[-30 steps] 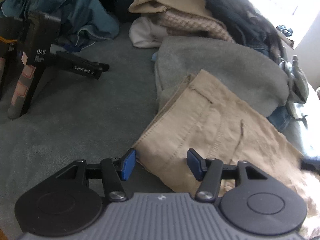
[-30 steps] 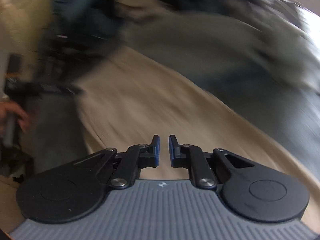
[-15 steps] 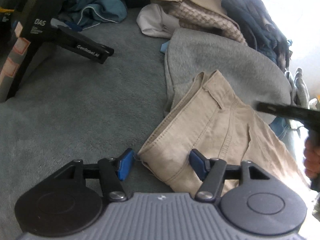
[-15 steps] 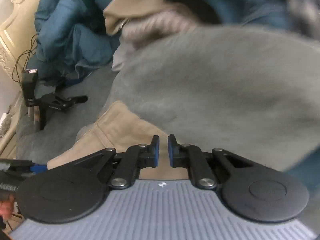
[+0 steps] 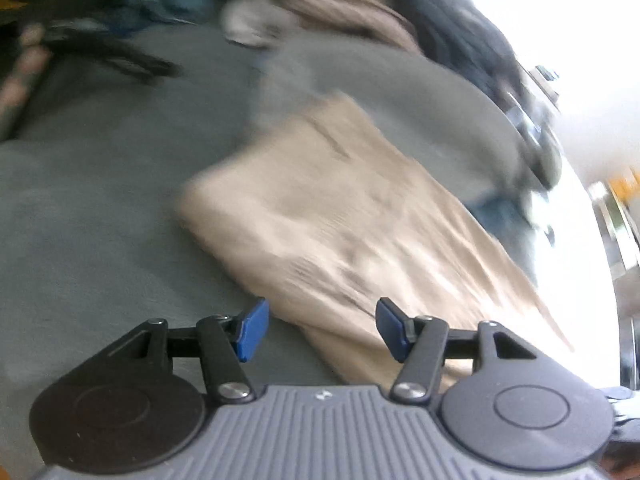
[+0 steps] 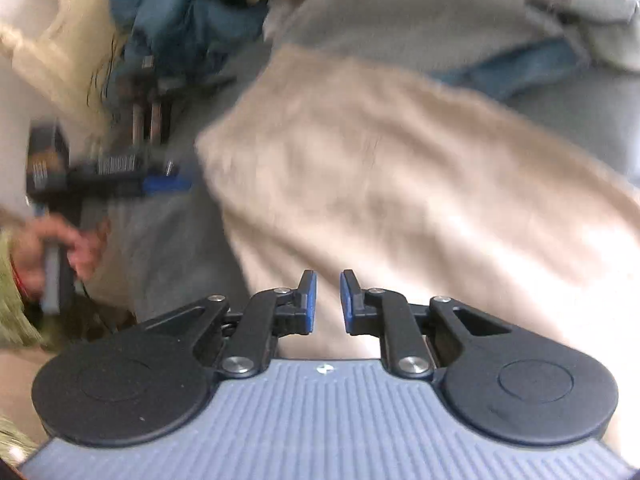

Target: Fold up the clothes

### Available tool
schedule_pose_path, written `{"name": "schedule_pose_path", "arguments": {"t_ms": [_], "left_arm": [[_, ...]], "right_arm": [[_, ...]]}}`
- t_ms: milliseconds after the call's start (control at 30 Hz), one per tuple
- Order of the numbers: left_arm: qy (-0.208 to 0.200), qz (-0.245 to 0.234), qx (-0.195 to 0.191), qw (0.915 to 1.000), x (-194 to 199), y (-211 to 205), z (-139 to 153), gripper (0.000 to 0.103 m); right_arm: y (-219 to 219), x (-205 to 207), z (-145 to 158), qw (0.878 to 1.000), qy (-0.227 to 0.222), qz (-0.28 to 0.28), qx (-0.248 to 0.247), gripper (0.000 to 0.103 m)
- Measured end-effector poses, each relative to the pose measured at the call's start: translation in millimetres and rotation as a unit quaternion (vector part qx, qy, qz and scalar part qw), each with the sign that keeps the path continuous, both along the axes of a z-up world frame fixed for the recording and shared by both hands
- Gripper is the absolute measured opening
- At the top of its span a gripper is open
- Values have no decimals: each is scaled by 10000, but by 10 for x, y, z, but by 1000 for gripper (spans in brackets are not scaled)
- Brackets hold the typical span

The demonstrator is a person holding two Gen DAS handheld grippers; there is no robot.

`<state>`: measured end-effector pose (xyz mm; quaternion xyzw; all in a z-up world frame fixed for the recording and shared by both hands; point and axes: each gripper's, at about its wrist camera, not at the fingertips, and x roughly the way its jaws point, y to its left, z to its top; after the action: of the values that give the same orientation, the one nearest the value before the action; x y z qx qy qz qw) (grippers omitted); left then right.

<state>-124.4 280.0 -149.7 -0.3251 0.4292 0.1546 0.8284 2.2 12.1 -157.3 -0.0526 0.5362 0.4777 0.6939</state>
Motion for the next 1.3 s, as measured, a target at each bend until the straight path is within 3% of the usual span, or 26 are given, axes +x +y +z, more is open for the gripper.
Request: {"name": "schedule_pose_path", "arguments": {"t_ms": [67, 167, 267, 433, 567, 633, 733, 833, 933, 967, 1067, 1167, 1200, 1300], "left_arm": [[0, -225, 158, 9996, 128, -135, -21, 59], [14, -75, 310, 9995, 273, -118, -20, 57], [-128, 283, 221, 9993, 282, 44, 12, 57], [-60, 567, 299, 9979, 264, 338, 15, 57], [-14, 485, 289, 9984, 317, 490, -91, 53], [18, 401, 375, 9985, 359, 513, -114, 52], [-37, 373, 387, 9985, 421, 566, -129, 53], [-98, 415, 342, 9985, 460, 631, -168, 53], [-117, 447, 322, 9984, 490, 682, -209, 53], [-119, 459, 308, 9984, 499, 695, -223, 53], [-95, 439, 321, 9985, 525, 715, -250, 53], [-55, 343, 411, 9985, 552, 708, -252, 53], [-47, 320, 437, 9985, 555, 705, -242, 53], [-54, 310, 494, 9983, 537, 686, -189, 54]], "right_arm": [[-65, -152, -153, 10000, 22, 5, -69, 13], [-101, -279, -436, 9983, 385, -127, -423, 13], [-74, -448, -358, 9978, 527, 261, -321, 14], [87, -547, -30, 9983, -579, 96, 44, 15], [549, -525, -120, 9933, -1146, 81, 84, 15], [767, -501, -371, 9972, -672, 43, -336, 15], [857, -619, -472, 9992, 248, 232, -213, 15], [915, -628, -251, 9997, -134, 179, -88, 15], [969, -344, -118, 9965, -572, -599, 94, 15], [1011, -262, -198, 9956, -462, -813, 21, 15], [1153, -423, -555, 9976, 376, -541, -219, 15], [1225, -836, -438, 9988, 338, 331, -150, 15], [1188, -888, -380, 9989, 319, 323, -85, 15], [937, -866, -147, 9992, -388, -61, 105, 15]]}}
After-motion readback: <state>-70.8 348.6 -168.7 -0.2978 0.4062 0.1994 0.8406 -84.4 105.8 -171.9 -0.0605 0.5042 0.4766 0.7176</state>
